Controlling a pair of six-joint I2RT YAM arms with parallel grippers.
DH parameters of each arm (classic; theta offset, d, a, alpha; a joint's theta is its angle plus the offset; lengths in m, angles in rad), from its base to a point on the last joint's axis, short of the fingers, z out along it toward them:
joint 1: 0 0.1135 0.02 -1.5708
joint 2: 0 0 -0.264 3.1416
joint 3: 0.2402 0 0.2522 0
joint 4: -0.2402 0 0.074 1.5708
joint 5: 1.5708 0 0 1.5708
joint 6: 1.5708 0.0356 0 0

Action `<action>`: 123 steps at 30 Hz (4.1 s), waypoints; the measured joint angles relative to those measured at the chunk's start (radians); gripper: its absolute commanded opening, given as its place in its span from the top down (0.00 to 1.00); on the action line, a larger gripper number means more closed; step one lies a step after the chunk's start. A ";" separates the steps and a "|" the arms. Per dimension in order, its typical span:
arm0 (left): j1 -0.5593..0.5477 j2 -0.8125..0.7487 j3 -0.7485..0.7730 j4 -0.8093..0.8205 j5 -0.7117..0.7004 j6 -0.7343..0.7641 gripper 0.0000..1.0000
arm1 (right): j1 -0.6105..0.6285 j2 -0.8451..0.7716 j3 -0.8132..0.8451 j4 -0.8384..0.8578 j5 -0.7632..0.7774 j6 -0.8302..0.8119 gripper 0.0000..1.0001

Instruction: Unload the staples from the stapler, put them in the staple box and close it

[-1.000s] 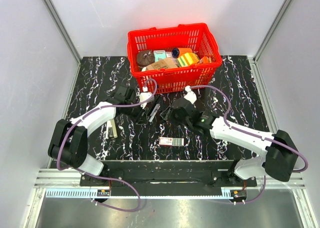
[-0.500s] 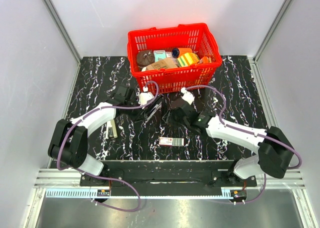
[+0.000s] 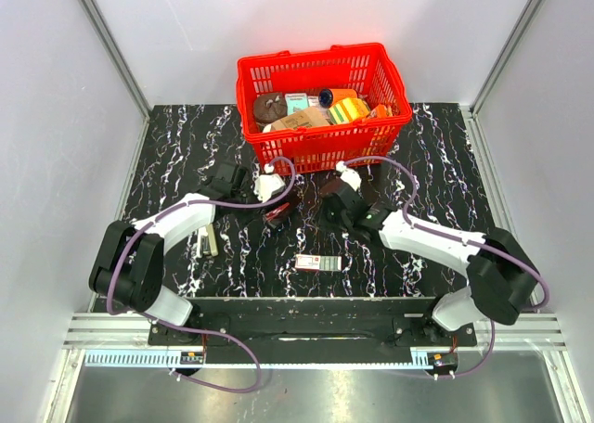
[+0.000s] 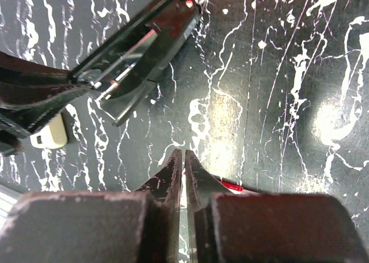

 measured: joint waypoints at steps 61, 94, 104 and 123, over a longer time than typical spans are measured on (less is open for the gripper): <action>0.030 -0.027 -0.038 -0.087 0.132 -0.322 1.00 | -0.007 0.346 -0.080 0.554 -0.290 0.455 1.00; 0.038 -0.122 -0.127 0.056 -0.012 -0.170 1.00 | -0.013 0.022 -0.129 0.229 -0.340 -0.013 1.00; 0.037 -0.126 -0.131 0.088 -0.067 -0.132 1.00 | -0.013 -0.007 -0.056 0.101 -0.340 -0.138 1.00; 0.037 -0.101 -0.172 0.183 -0.180 -0.025 1.00 | 0.071 -0.011 -0.044 0.034 -0.264 -0.239 1.00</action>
